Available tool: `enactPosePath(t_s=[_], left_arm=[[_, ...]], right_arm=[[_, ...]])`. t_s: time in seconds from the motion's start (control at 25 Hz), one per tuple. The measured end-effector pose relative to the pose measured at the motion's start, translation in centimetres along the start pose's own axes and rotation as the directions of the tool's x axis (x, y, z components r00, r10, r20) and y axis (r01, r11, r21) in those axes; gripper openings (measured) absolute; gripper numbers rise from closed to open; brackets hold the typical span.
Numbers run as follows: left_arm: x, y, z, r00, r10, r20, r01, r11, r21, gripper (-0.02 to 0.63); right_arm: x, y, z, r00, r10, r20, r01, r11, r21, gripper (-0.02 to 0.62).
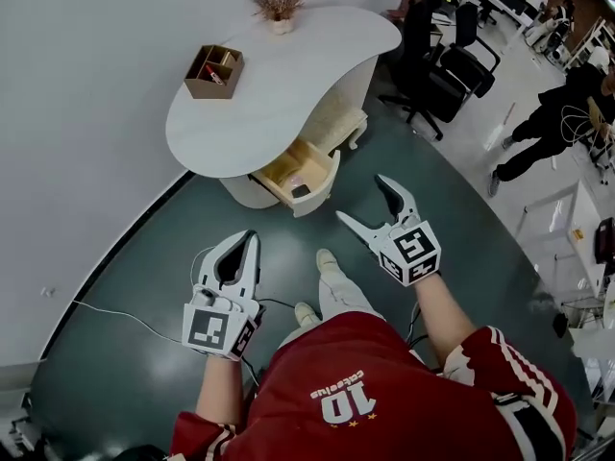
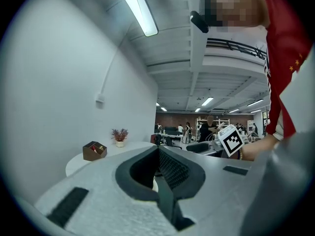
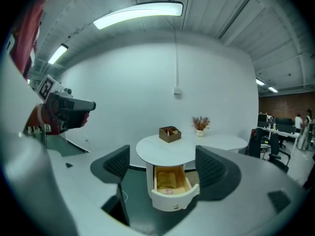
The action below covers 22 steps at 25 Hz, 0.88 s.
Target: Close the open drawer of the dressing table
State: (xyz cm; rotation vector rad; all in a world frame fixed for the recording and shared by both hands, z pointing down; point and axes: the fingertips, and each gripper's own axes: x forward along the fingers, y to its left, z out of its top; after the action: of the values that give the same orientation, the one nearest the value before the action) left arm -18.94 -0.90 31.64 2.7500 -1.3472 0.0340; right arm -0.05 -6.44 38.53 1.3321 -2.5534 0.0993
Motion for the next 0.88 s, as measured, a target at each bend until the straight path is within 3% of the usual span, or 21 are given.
enactPosePath(t_s=[0.44, 0.64, 0.88], left_arm=[[10.2, 1.4, -3.1, 0.995, -0.025, -0.100, 0.025, 1.000, 0.000, 0.000], [14.8, 1.7, -5.8, 0.983, -0.047, -0.178, 0.047, 0.999, -0.003, 0.000], [18.7, 2.7, -8.3, 0.970, -0.048, -0.240, 0.046, 0.999, -0.014, 0.000]], right_arm=[[7.8, -4.7, -11.2, 0.984, 0.071, -0.161, -0.062, 0.996, 0.057, 0.385], [11.1, -5.8, -18.1, 0.958, 0.141, -0.251, -0.118, 0.988, 0.104, 0.380], [14.9, -6.9, -25.9, 0.919, 0.157, -0.361, -0.114, 0.984, 0.138, 0.368]])
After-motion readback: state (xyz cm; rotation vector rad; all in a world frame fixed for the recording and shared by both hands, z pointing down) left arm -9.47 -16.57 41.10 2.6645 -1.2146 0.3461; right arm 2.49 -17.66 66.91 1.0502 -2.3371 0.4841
